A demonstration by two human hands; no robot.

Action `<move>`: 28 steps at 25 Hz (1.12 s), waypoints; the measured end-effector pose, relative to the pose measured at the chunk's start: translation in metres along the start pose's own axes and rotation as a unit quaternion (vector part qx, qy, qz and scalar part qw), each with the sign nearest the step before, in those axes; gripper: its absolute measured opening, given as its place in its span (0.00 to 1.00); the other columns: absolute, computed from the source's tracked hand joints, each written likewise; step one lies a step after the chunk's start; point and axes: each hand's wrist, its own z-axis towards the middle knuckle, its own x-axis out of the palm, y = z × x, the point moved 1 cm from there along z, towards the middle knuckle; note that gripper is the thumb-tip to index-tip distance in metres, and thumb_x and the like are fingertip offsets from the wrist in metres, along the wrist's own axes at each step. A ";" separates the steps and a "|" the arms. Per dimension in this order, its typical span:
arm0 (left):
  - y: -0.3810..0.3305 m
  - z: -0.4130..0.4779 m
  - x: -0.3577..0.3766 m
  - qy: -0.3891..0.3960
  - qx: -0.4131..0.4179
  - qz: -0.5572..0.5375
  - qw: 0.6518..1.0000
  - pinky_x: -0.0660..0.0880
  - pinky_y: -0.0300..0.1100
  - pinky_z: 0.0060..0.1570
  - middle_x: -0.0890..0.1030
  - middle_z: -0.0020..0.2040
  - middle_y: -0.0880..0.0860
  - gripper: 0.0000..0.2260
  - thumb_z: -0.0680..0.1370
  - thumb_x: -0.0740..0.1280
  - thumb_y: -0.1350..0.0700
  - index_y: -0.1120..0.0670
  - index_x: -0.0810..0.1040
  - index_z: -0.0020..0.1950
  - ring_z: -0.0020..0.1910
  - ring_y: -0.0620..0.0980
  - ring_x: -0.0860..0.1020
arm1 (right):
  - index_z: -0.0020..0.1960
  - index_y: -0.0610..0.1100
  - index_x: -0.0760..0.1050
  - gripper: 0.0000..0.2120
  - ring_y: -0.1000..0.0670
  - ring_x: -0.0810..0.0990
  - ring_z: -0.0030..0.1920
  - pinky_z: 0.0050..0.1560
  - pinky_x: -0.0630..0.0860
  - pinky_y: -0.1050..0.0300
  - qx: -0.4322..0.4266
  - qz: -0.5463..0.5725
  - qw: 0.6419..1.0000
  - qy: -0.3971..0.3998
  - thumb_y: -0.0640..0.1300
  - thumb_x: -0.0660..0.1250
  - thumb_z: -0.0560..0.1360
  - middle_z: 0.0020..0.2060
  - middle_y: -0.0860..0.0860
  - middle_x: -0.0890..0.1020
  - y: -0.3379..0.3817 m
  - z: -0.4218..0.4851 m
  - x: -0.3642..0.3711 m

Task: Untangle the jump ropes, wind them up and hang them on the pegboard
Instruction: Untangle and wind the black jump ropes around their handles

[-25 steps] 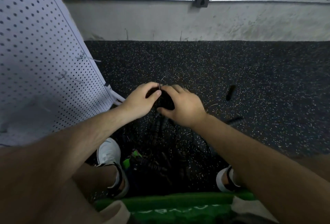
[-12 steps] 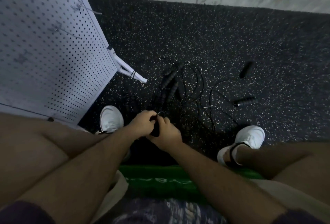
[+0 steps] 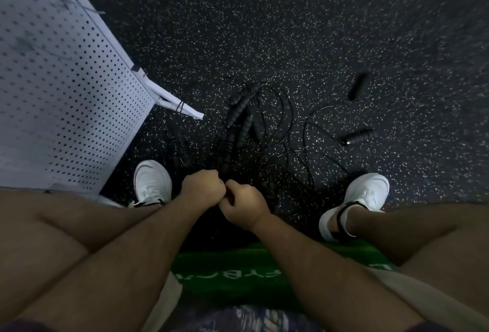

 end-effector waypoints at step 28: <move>-0.078 0.177 0.098 0.091 -0.008 -0.214 0.972 0.77 0.47 0.54 0.79 0.56 0.56 0.13 0.80 0.67 0.48 0.55 0.78 0.59 0.54 0.56 0.80 | 0.73 0.48 0.69 0.22 0.47 0.76 0.66 0.69 0.72 0.49 0.317 0.149 0.934 -0.077 0.41 0.57 0.80 0.67 0.48 0.77 -0.135 0.087 -0.017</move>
